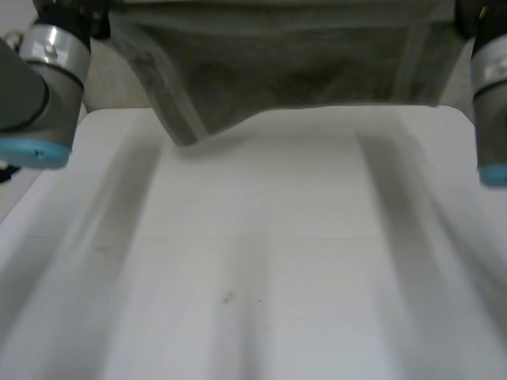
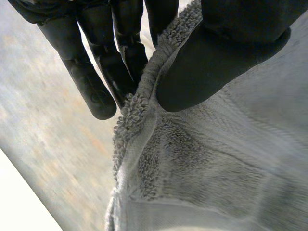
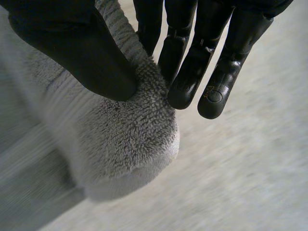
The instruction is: Fold the towel.
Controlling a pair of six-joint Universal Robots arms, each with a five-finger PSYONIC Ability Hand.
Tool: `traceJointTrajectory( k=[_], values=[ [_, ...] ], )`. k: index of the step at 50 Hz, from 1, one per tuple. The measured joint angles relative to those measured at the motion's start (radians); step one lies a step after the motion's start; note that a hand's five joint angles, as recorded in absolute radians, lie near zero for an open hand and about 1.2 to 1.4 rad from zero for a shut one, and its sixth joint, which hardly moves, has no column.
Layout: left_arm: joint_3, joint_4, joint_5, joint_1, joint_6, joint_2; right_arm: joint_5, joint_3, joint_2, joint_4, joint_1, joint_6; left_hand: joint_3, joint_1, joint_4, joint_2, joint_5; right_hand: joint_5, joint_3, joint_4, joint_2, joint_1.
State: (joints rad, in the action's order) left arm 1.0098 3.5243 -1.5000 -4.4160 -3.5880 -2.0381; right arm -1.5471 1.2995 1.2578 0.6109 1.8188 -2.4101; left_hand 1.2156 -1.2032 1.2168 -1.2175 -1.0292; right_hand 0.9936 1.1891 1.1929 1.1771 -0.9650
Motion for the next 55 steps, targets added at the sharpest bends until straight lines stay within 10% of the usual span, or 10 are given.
traceJointTrajectory(
  k=[23,38,55],
  values=[
    [0.723,0.047,0.023,-0.015,-0.131,-0.030,0.058,0.392,-0.113,-0.396,0.000,0.042,0.000,0.000,0.000,0.000,0.000,0.000,0.001,0.000,0.002,0.000],
    [0.961,-0.541,0.044,-0.088,-0.477,0.302,0.057,0.403,0.125,-1.024,-0.061,0.249,0.001,0.000,0.000,-0.001,0.000,0.000,0.001,0.000,0.002,0.000],
    [0.718,-0.245,0.121,-0.063,-0.487,0.105,0.030,0.353,-0.042,-0.554,-0.046,0.224,0.001,0.000,0.000,-0.001,0.000,0.000,0.001,0.000,0.002,0.000]
  ],
)
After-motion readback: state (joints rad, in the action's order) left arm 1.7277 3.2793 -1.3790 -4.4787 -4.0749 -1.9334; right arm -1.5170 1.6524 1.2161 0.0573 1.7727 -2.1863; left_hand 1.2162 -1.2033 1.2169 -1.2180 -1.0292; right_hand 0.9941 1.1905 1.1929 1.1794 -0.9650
